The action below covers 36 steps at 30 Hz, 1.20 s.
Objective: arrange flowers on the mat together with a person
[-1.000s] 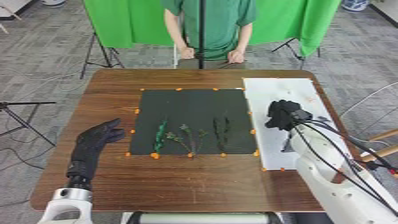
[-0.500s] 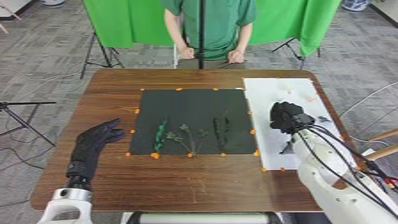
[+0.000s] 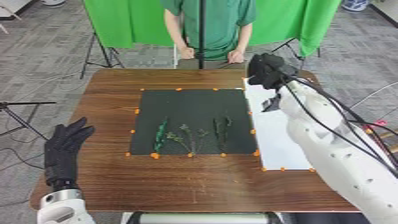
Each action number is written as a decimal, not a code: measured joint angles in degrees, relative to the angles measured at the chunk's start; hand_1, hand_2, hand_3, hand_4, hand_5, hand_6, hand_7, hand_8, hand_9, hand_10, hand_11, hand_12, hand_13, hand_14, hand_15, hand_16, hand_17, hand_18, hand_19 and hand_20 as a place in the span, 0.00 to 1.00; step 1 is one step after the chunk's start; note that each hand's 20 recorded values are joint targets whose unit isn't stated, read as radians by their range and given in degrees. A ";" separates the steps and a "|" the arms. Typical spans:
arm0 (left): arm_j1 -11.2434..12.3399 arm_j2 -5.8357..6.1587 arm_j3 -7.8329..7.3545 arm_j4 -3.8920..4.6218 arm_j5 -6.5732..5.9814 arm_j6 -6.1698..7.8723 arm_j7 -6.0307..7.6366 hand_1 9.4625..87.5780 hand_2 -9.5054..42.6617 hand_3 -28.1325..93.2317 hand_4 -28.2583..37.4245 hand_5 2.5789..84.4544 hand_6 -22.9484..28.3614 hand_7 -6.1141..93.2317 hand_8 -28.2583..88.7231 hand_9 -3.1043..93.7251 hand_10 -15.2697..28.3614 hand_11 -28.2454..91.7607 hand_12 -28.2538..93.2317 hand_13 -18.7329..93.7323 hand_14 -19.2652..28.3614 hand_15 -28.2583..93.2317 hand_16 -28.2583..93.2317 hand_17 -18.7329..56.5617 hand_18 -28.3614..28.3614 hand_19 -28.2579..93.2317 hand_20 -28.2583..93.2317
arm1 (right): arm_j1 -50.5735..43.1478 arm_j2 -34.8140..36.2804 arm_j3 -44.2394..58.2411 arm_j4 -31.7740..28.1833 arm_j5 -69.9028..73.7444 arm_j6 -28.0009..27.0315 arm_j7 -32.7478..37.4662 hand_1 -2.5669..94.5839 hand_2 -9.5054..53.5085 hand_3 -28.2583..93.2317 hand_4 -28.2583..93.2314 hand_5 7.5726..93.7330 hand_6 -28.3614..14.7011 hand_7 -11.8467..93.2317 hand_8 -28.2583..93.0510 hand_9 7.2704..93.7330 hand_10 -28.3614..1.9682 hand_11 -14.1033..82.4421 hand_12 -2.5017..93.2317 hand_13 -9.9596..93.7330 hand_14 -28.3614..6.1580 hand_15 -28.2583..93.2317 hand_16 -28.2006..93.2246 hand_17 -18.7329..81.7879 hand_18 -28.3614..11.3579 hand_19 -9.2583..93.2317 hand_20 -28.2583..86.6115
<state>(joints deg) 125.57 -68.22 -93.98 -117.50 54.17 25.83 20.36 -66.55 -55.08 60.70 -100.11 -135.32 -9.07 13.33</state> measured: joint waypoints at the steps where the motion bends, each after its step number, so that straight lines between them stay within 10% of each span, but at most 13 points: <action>1: -0.01 -0.01 -0.03 0.23 0.07 -0.21 -0.08 0.09 0.85 0.78 0.00 0.68 0.55 0.17 0.18 0.65 0.70 0.39 0.33 0.58 0.75 0.39 0.21 0.49 0.70 0.33 0.40 | 2.27 -1.61 -1.10 1.48 0.01 -0.43 -1.44 0.70 0.00 0.68 0.08 0.84 0.70 0.34 0.32 0.99 0.70 0.22 0.48 0.95 0.74 0.68 0.54 0.69 0.23 0.96 0.65; 15: -1.41 0.00 1.36 1.99 2.19 -1.11 -0.96 0.12 0.83 0.77 0.00 0.60 0.58 0.16 0.18 0.59 0.71 0.39 0.32 0.58 0.76 0.40 0.21 0.48 0.70 0.34 0.40 | 11.88 -23.50 -17.11 9.06 -11.52 -11.68 -14.03 0.69 0.00 0.68 0.07 0.84 0.71 0.35 0.32 0.98 0.69 0.23 0.48 0.95 0.74 0.68 0.54 0.68 0.24 0.97 0.65; 22: -2.16 0.53 2.43 2.14 2.57 -0.72 -0.94 0.10 0.50 0.78 0.00 0.59 0.57 0.16 0.18 0.58 0.71 0.40 0.33 0.57 0.77 0.40 0.21 0.46 0.71 0.34 0.40 | 11.42 -28.51 -23.43 10.50 -14.16 -12.77 -15.24 0.68 0.00 0.69 0.07 0.82 0.72 0.36 0.32 0.98 0.68 0.23 0.49 0.94 0.73 0.68 0.54 0.67 0.25 0.96 0.65; 36: -3.12 0.71 2.96 2.64 4.57 -2.93 -1.57 0.12 0.35 0.79 0.00 0.59 0.56 0.17 0.19 0.58 0.71 0.41 0.34 0.57 0.77 0.41 0.21 0.44 0.71 0.34 0.39 | 9.08 -29.65 -23.09 14.60 -19.15 -13.97 -15.86 0.61 0.00 0.70 0.06 0.76 0.72 0.34 0.27 0.87 0.57 0.27 0.42 0.88 0.66 0.67 0.52 0.62 0.22 0.92 0.67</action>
<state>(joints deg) 122.45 -67.51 -91.02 -114.86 58.73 22.90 18.78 -57.48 -84.73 37.61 -85.51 -154.47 -23.04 -2.52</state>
